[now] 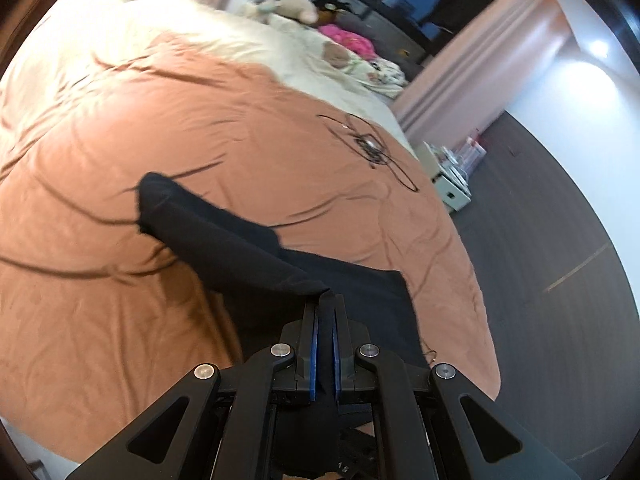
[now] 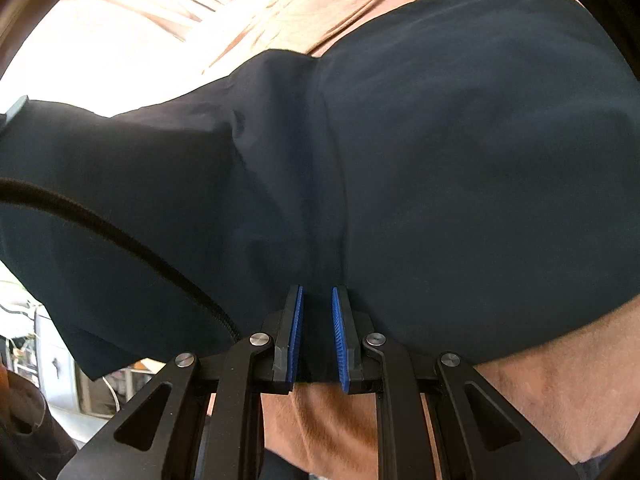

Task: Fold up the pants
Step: 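Lift the pants with both tools and fold them toward each other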

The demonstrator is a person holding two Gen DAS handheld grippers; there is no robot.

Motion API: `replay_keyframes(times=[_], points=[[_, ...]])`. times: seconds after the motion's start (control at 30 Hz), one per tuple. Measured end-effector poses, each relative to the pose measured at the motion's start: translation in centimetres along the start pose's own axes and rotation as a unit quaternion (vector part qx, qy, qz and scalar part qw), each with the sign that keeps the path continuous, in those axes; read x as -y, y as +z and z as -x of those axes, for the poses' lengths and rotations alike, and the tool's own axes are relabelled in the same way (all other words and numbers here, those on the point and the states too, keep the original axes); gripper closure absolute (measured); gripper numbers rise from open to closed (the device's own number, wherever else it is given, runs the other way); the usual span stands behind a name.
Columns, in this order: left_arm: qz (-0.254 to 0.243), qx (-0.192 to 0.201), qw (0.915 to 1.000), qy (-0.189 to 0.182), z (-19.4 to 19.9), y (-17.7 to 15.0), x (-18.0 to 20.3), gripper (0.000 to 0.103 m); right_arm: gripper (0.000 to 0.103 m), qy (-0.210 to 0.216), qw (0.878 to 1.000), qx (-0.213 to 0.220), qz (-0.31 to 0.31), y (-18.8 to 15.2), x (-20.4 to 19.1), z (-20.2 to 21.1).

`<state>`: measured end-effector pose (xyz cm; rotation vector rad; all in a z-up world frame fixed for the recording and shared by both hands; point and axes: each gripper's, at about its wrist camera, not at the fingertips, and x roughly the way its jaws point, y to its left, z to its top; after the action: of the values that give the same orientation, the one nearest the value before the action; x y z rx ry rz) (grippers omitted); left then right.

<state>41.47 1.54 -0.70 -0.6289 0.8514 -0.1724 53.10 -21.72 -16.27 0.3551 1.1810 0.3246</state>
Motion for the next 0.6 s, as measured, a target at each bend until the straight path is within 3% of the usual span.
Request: replay_keyframes(times=[0.03, 0.07, 0.17, 0.6], points=[[-0.006, -0.002, 1.0, -0.003, -0.2, 0.1, 0.8, 0.098, 0.092, 0.002, 1.0, 0.004, -0.003, 0.0, 0.3, 0.3], [-0.014, -0.005, 0.9999, -0.006, -0.5, 0.2, 1.7, 0.098, 0.092, 0.038, 0.999, 0.019, 0.019, 0.1, 0.7, 0.8], [-0.035, -0.013, 0.9993, -0.012, -1.2, 0.3, 3.9, 0.098, 0.092, 0.054, 0.998, 0.037, 0.009, 0.3, 2.2, 2.8], [-0.115, -0.078, 0.9902, -0.015, -8.1, -1.1, 12.5, 0.098, 0.088, 0.052, 0.992, 0.106, -0.035, 0.0, 11.6, 11.6]])
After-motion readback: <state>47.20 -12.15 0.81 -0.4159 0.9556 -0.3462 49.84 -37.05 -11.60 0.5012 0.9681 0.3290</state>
